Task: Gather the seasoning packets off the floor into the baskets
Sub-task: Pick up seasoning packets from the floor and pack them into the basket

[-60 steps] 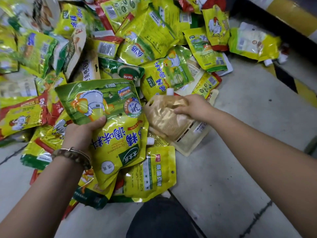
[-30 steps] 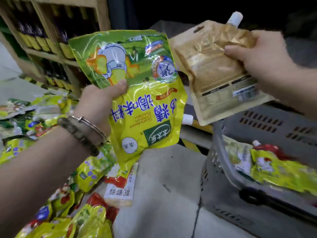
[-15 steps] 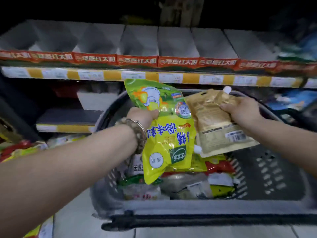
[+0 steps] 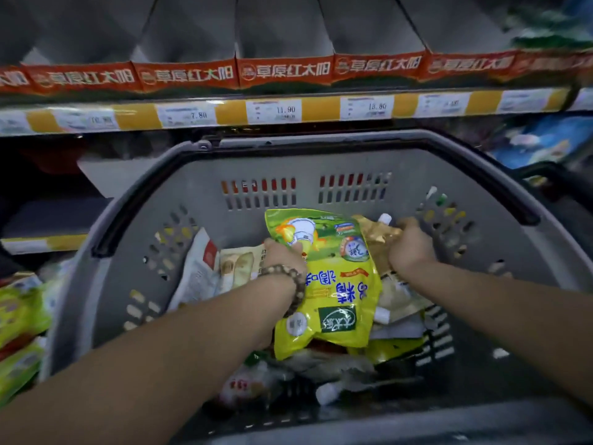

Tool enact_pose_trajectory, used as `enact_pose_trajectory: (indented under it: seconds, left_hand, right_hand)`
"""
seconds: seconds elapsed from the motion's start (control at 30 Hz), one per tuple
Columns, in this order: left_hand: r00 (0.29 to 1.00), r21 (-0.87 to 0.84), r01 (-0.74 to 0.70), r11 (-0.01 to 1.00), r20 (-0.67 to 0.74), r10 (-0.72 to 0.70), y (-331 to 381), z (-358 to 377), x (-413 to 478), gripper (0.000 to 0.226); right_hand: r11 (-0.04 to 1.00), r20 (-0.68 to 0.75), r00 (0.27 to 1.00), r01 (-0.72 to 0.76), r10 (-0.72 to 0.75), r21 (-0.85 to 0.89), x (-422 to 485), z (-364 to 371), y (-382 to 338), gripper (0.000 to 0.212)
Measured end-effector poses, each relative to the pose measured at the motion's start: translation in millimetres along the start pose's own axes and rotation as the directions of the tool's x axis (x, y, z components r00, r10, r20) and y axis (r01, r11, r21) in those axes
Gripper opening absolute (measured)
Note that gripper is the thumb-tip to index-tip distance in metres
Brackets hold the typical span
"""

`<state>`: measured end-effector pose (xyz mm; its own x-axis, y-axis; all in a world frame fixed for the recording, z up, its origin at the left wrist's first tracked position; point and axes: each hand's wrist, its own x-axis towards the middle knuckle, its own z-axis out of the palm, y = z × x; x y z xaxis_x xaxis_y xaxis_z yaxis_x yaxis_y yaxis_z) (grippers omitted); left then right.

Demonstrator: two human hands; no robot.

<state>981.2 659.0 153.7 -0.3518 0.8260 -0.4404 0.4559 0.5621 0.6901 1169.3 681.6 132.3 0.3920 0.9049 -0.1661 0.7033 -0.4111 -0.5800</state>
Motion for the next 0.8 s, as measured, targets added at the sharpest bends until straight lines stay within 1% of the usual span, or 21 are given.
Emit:
enact_pose_trajectory:
  seconds: [0.07,0.1,0.13,0.17,0.2,0.23,0.27,0.3,0.33,0.4,0.47,0.5,0.57,0.63,0.7,0.8]
  left_hand:
    - [0.997,0.071,0.005,0.997,-0.079,0.001,-12.9,-6.1,-2.1,0.052]
    - [0.993,0.088,0.001,0.996,-0.119,0.009,-15.9,-12.6,-4.4,0.058]
    - [0.987,0.103,-0.016,0.994,-0.157,0.032,-18.8,-18.6,-2.8,0.068]
    - [0.977,0.164,-0.061,0.985,-0.193,0.093,-21.1,-24.2,-1.1,0.078]
    - [0.958,0.286,-0.155,0.945,-0.189,0.214,-22.4,-26.4,-0.3,0.083]
    - [0.928,0.42,-0.268,0.867,-0.129,0.349,-23.3,-24.8,-1.9,0.082]
    - [0.883,0.527,-0.389,0.755,-0.02,0.469,-26.0,-19.5,-5.0,0.078]
    - [0.838,0.587,-0.487,0.647,0.106,0.535,-29.4,-11.7,-9.9,0.074]
    - [0.801,0.614,-0.555,0.561,0.213,0.559,-34.5,-2.6,-12.4,0.07]
    - [0.763,0.646,-0.619,0.447,0.362,0.536,-43.1,10.6,-15.4,0.064]
    - [0.756,0.671,-0.63,0.391,0.413,0.508,-44.4,16.1,-11.7,0.061]
    - [0.758,0.68,-0.629,0.376,0.43,0.49,-42.3,17.0,-9.6,0.061]
    - [0.768,0.694,-0.624,0.36,0.46,0.445,-37.5,18.6,-7.0,0.062]
    - [0.77,0.699,-0.626,0.345,0.485,0.414,-35.2,21.8,-5.3,0.063]
    - [0.776,0.697,-0.626,0.35,0.512,0.368,-31.9,22.7,-3.0,0.065]
    - [0.777,0.682,-0.629,0.374,0.568,0.272,-20.8,16.2,-0.4,0.077]
  right_hand:
    - [0.999,-0.013,1.0,0.001,-0.001,-0.043,3.0,-0.8,3.9,0.035]
    - [0.995,-0.039,0.999,0.022,-0.026,-0.099,2.9,-1.1,4.0,0.038]
    - [0.975,-0.067,0.994,0.068,-0.084,-0.212,0.7,-1.3,3.0,0.041]
    - [0.927,-0.071,0.981,0.147,-0.182,-0.345,-2.5,-0.3,0.9,0.044]
    - [0.867,-0.041,0.954,0.251,-0.297,-0.431,-7.4,2.5,-1.8,0.048]
    - [0.813,0.02,0.917,0.363,-0.399,-0.454,-12.9,7.9,-3.6,0.051]
    - [0.775,0.098,0.884,0.449,-0.456,-0.445,-20.1,14.2,-4.7,0.051]
    - [0.754,0.173,0.864,0.498,-0.472,-0.428,-26.5,21.6,-3.3,0.051]
    - [0.747,0.243,0.857,0.515,-0.454,-0.42,-31.5,27.6,-0.3,0.051]
    - [0.747,0.324,0.853,0.516,-0.409,-0.418,-31.7,33.8,7.3,0.051]
    - [0.747,0.333,0.862,0.5,-0.383,-0.438,-23.7,33.5,11.7,0.051]
    - [0.765,0.328,0.879,0.467,-0.346,-0.443,-19.2,32.6,13.2,0.051]
    - [0.828,0.353,0.91,0.365,-0.22,-0.426,-13.2,29.8,14.2,0.055]
    - [0.851,0.388,0.909,0.322,-0.154,-0.415,-12.7,28.2,13.4,0.058]
    - [0.848,0.435,0.89,0.33,-0.134,-0.414,-9.6,25.4,10.7,0.06]
    - [0.818,0.56,0.822,0.393,-0.108,-0.42,0.0,17.3,8.5,0.061]
